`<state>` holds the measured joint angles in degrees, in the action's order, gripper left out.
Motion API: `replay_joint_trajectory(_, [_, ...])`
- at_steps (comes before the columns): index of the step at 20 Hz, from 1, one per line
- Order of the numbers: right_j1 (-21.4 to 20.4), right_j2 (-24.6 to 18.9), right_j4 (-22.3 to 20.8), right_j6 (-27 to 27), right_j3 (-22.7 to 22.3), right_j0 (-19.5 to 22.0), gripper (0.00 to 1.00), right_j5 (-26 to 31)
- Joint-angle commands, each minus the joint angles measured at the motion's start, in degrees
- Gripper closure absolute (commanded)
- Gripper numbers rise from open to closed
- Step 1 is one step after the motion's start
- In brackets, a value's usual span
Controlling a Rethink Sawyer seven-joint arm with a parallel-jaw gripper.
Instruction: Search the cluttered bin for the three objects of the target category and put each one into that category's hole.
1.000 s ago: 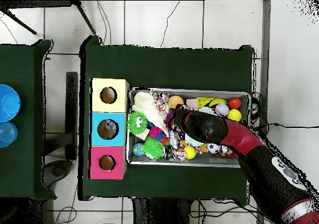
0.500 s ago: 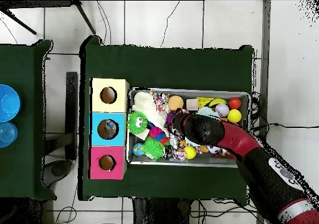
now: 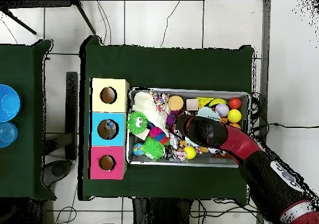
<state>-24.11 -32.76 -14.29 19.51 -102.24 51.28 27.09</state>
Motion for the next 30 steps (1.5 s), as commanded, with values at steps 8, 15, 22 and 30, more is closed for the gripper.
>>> replay_joint_trajectory(8, [9.3,-5.0,1.7,12.6,-5.9,5.7,0.0,-8.6])
replay_joint_trajectory(15, [12.8,-8.2,1.1,11.9,-6.6,8.4,0.0,-10.9])
replay_joint_trajectory(22, [14.1,-9.1,0.5,12.0,-6.6,8.5,0.0,-11.9])
replay_joint_trajectory(30, [19.1,-12.5,-1.8,10.0,-6.9,11.7,0.0,-15.3])
